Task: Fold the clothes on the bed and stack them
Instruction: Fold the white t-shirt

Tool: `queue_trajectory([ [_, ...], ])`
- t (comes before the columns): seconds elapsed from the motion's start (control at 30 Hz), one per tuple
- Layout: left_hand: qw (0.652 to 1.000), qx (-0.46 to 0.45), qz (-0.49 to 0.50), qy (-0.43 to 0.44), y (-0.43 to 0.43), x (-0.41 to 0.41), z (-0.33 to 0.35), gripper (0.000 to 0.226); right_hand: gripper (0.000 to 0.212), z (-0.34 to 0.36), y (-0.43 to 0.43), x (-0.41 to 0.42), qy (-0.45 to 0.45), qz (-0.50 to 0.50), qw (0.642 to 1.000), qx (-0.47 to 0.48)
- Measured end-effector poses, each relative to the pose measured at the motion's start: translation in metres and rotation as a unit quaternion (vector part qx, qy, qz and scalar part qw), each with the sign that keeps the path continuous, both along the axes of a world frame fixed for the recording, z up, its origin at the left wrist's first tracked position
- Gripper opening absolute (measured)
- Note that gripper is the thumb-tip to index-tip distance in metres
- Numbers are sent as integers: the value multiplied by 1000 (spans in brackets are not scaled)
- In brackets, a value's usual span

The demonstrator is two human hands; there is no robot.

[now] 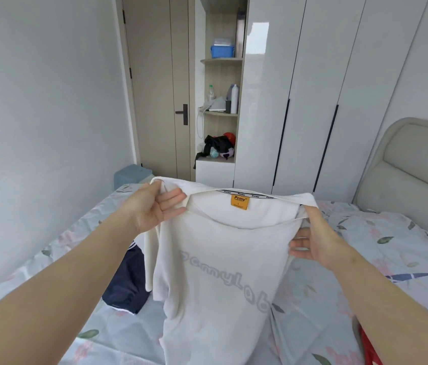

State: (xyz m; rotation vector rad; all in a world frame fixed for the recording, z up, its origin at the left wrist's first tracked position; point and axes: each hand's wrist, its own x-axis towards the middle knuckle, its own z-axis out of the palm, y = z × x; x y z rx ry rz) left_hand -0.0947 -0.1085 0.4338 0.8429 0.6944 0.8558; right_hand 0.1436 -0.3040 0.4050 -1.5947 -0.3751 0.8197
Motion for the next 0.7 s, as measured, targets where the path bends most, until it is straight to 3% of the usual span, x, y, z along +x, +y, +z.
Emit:
queue_trajectory([
  [0.13, 998, 64, -3, 11, -1, -21, 13, 15, 37, 19, -3, -22, -15, -32, 997, 62],
  [0.37, 991, 133, 1, 19, -7, -90, 36, 20, 15, 35, -24, -90, -214, -209, 937, 180],
  [0.47, 987, 159, -4, 19, -17, -118, 42, 36, 30, 40, -34, -128, -255, -270, 904, 211],
  [0.7, 982, 179, -8, -66, -48, -159, 64, 31, 37, 74, -75, -203, -355, -356, 838, 213],
])
